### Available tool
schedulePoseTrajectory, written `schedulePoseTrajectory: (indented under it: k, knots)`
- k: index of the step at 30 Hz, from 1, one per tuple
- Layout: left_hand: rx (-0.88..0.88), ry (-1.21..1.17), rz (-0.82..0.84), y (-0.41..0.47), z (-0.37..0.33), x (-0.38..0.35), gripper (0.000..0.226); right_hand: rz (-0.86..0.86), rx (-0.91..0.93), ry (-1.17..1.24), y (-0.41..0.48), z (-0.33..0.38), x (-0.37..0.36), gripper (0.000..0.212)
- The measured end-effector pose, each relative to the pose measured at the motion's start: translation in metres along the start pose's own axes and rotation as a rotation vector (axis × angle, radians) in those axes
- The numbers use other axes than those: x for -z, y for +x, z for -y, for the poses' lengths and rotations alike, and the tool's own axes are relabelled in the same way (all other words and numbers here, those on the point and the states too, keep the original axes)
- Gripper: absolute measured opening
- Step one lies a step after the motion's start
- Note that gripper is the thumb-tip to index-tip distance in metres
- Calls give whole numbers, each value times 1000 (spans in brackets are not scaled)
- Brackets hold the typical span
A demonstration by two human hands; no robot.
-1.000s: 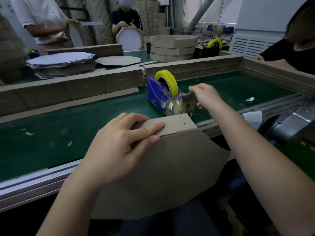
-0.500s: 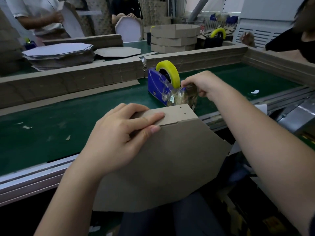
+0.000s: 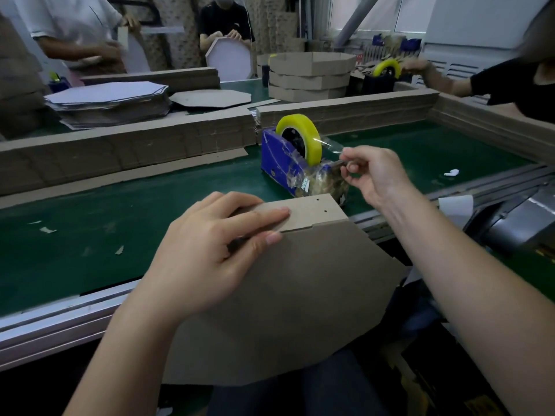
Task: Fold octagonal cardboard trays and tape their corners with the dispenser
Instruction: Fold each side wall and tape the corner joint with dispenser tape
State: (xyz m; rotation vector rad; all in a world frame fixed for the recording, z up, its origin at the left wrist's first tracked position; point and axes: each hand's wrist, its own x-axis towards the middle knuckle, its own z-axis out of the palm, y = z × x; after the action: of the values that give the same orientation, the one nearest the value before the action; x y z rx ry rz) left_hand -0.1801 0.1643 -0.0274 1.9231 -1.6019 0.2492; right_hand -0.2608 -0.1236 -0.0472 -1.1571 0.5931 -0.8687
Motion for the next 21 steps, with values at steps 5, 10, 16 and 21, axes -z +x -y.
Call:
schedulePoseTrajectory:
  k: [5, 10, 16, 21]
  knots:
    - [0, -4, 4, 3, 1, -1, 42, 13, 82, 99, -2, -12, 2, 38]
    - [1, 0, 5, 5, 1, -3, 41, 10, 61, 261, -4, -21, 8, 45]
    - [1, 4, 10, 7, 1, -3, 41, 2, 75, 367, -5, -28, 13, 45]
    - [-8, 2, 9, 8, 0, -4, 41, -39, 175, -115, -4, -35, 27, 26]
